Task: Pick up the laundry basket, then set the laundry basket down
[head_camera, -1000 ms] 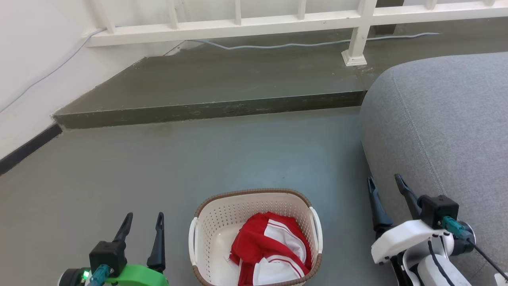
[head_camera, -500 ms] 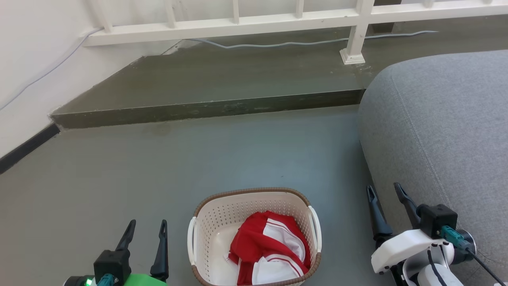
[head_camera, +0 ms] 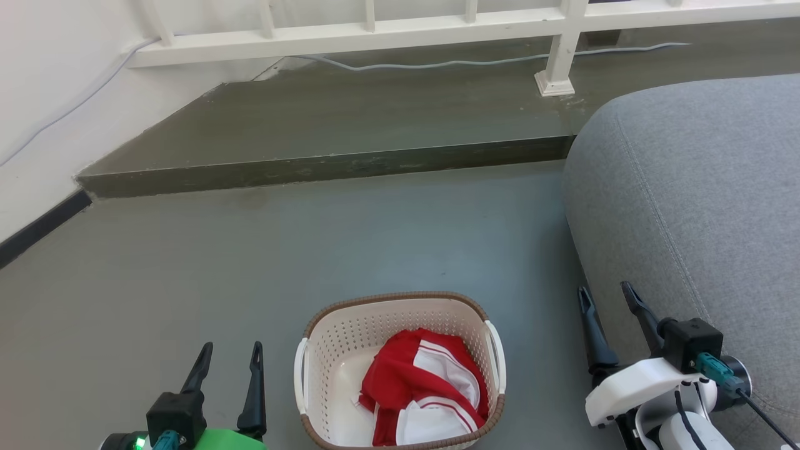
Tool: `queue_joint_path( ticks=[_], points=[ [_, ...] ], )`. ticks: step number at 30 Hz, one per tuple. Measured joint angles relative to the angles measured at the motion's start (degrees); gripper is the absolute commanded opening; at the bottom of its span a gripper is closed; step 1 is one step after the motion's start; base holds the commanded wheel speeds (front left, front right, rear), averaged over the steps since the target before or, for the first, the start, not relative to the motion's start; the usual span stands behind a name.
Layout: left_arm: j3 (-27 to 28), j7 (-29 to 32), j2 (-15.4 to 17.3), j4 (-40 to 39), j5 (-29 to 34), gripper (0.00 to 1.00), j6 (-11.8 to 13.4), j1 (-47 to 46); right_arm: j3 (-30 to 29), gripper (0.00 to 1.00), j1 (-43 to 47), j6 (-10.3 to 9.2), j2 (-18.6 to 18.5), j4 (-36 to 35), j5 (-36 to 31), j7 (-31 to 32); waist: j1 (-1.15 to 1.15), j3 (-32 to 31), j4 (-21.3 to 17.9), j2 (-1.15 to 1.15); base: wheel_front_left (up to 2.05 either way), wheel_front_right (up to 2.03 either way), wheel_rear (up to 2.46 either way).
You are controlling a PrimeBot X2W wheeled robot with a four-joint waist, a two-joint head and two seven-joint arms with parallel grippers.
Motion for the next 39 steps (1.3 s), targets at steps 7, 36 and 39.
queue_joint_path(
  ticks=[7, 36, 39],
  points=[
    [0.16, 0.00, -0.29, -0.08, 0.46, 1.00, 0.00, 0.34, -0.07, 1.00, 0.01, 0.44, 0.12, -0.21, -0.04, 0.01, 0.00, 0.48, 0.02, 0.00, 0.00, 0.00, 0.00],
    [3.14, 3.13, -2.23, 0.73, -17.35, 0.00, -2.57, 1.24, -3.71, 0.00, 2.11, 2.71, 1.97, 0.22, 18.49, 2.97, 0.00, 0.18, 1.05, 0.00, 0.00, 0.00, 0.00],
    [3.91, 3.68, -2.22, 0.75, -19.62, 0.00, -3.00, 1.16, -4.35, 0.00, 2.08, 3.05, 2.10, 0.20, 20.67, 3.72, 0.00, 0.14, 1.18, 0.00, 0.00, 0.00, 0.00]
  ],
)
